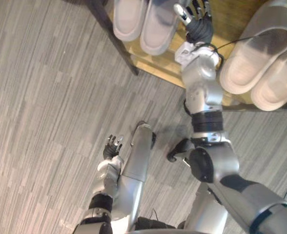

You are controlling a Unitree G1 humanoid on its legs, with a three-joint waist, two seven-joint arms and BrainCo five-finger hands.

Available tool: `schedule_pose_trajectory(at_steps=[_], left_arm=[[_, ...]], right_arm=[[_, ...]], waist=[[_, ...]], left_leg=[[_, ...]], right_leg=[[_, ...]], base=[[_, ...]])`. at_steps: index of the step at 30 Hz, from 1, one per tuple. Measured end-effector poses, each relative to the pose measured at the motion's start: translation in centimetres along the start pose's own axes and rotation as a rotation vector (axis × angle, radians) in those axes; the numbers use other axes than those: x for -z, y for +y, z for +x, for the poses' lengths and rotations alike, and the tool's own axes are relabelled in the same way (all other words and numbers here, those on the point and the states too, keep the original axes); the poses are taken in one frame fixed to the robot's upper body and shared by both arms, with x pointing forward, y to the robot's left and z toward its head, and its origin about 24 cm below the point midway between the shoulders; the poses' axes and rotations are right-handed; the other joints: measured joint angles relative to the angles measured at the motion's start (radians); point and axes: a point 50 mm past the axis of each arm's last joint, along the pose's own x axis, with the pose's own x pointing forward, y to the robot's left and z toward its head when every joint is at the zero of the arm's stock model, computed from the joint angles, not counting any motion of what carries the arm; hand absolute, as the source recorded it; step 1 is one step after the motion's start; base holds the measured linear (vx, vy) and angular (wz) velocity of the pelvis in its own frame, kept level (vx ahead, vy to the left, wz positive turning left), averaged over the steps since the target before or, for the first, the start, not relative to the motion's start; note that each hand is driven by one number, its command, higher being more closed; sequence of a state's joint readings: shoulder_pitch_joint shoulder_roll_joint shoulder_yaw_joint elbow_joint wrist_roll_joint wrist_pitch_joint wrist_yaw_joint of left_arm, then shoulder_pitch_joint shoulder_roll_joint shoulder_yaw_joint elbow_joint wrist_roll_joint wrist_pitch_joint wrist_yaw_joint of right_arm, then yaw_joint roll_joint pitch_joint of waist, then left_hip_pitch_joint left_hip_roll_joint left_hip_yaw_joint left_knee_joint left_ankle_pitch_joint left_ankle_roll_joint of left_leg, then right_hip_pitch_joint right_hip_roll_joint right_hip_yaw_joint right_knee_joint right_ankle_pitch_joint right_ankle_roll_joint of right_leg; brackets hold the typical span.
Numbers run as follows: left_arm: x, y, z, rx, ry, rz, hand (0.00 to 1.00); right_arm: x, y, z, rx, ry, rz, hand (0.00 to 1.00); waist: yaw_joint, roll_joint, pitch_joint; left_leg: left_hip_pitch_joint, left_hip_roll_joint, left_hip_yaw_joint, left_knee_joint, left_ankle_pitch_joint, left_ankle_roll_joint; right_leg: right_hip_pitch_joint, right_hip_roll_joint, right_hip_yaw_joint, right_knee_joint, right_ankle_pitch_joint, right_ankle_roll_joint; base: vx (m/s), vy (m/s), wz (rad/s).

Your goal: Organize the slippers on the shoe rack

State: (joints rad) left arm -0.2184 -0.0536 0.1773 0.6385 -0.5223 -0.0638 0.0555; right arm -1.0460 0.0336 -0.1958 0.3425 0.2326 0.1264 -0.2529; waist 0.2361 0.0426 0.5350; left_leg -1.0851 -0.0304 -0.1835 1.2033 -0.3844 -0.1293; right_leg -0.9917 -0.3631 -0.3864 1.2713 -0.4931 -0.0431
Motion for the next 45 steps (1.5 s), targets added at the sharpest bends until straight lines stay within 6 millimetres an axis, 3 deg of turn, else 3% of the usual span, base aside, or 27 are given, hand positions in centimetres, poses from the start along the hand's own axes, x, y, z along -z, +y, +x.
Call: schedule_pose_trajectory(at_steps=[4,8,10,11,13,15,19,20,23,26,29,32,36,41,45], left_arm=[[0.8,1.8,-0.8,-0.044,0.021,0.014,0.00],[1.5,3.5,-1.7,-0.073,0.043,0.046,0.00],[2.6,4.8,-2.8,-0.099,0.079,0.076,0.00],[2.8,4.9,-2.9,-0.102,0.086,0.077,0.00],[4.2,5.2,-3.8,-0.097,0.127,0.090,0.00],[5.0,5.3,-4.3,-0.090,0.156,0.095,0.00],[7.6,5.1,-5.3,-0.032,0.283,0.194,0.00],[8.4,5.2,-5.6,-0.018,0.326,0.228,0.00],[9.6,6.0,-6.3,-0.025,0.391,0.270,0.00],[10.2,7.1,-7.0,-0.033,0.436,0.333,0.00],[10.0,7.9,-7.0,-0.022,0.445,0.381,0.00],[9.7,8.3,-7.1,-0.016,0.434,0.420,0.00],[9.8,8.1,-7.1,0.008,0.434,0.444,0.00],[10.2,5.6,-7.0,0.138,0.424,0.509,0.00],[8.5,0.5,-6.5,0.393,0.287,0.605,0.00]], right_arm=[[2.6,-1.5,-2.3,-0.007,0.048,-0.080,0.00],[5.4,-2.0,-5.9,-0.105,0.107,-0.194,0.00],[9.3,-2.6,-9.7,-0.185,0.259,-0.232,0.00],[9.9,-2.8,-10.4,-0.198,0.284,-0.243,0.00],[12.1,-3.4,-14.6,-0.267,0.396,-0.252,0.00],[13.2,-3.8,-16.6,-0.292,0.456,-0.269,0.00],[16.3,-6.8,-22.6,-0.302,0.682,-0.290,0.00],[17.6,-8.4,-24.9,-0.295,0.788,-0.304,0.00],[19.3,-11.6,-28.3,-0.257,0.952,-0.368,0.00],[20.3,-15.0,-31.4,-0.131,1.084,-0.373,0.00],[20.6,-17.4,-33.7,-0.007,1.158,-0.372,0.00],[20.9,-18.9,-35.9,0.115,1.219,-0.323,0.00],[20.9,-19.6,-37.3,0.201,1.241,-0.267,0.00],[20.5,-20.3,-38.3,0.274,1.239,-0.218,0.00],[20.5,-20.3,-39.3,0.289,1.269,-0.200,0.00]], waist=[[-0.026,-0.005,-0.002],[-0.055,-0.018,-0.011],[-0.074,-0.043,-0.082],[-0.075,-0.047,-0.093],[-0.082,-0.069,-0.162],[-0.092,-0.083,-0.203],[-0.128,-0.115,-0.288],[-0.140,-0.112,-0.306],[-0.158,-0.095,-0.330],[-0.184,-0.074,-0.361],[-0.190,-0.063,-0.374],[-0.193,-0.059,-0.383],[-0.198,-0.058,-0.391],[-0.204,-0.053,-0.411],[-0.225,-0.052,-0.425]], left_leg=[[0.132,0.023,0.040,-0.112,0.017,0.021],[0.302,0.057,0.092,-0.271,0.053,0.035],[0.412,0.061,0.113,-0.396,0.083,0.038],[0.433,0.063,0.118,-0.418,0.088,0.040],[0.565,0.068,0.145,-0.552,0.118,0.049],[0.622,0.068,0.158,-0.624,0.136,0.054],[0.781,0.064,0.168,-0.845,0.216,0.057],[0.838,0.066,0.168,-0.927,0.250,0.058],[0.921,0.072,0.170,-1.029,0.287,0.059],[0.983,0.074,0.177,-1.097,0.309,0.060],[1.013,0.074,0.193,-1.119,0.316,0.061],[1.039,0.073,0.206,-1.138,0.321,0.063],[1.064,0.071,0.217,-1.175,0.339,0.071],[1.085,0.067,0.233,-1.204,0.349,0.079],[1.086,0.061,0.224,-1.208,0.352,0.084]], right_leg=[[0.110,0.015,0.006,-0.107,0.036,0.026],[0.256,0.041,-0.007,-0.271,0.105,-0.004],[0.349,0.059,-0.012,-0.383,0.145,-0.003],[0.368,0.063,-0.012,-0.404,0.151,-0.002],[0.479,0.085,-0.016,-0.526,0.187,0.017],[0.526,0.096,-0.014,-0.587,0.205,0.025],[0.659,0.126,-0.029,-0.774,0.271,0.050],[0.711,0.145,-0.038,-0.855,0.308,0.057],[0.799,0.177,-0.044,-0.979,0.362,0.071],[0.873,0.205,-0.040,-1.091,0.418,0.085],[0.924,0.224,-0.029,-1.179,0.467,0.090],[0.961,0.237,-0.017,-1.246,0.505,0.093],[0.985,0.245,-0.008,-1.295,0.533,0.092],[1.000,0.254,0.015,-1.343,0.565,0.092],[1.012,0.254,0.011,-1.359,0.570,0.100]], base=[[0.00,0.071,-0.21],[0.08,0.034,-0.25],[0.19,0.024,-0.12],[0.20,0.020,-0.15],[0.22,0.035,-0.17],[0.18,0.041,-0.12],[0.18,0.050,-0.02],[0.17,0.053,-0.06],[0.09,0.044,-0.05],[0.09,0.055,-0.09],[0.03,0.054,-0.16],[-0.02,0.035,-0.14],[-0.03,0.018,-0.09],[-0.03,0.016,-0.14],[-0.01,0.013,0.07]])
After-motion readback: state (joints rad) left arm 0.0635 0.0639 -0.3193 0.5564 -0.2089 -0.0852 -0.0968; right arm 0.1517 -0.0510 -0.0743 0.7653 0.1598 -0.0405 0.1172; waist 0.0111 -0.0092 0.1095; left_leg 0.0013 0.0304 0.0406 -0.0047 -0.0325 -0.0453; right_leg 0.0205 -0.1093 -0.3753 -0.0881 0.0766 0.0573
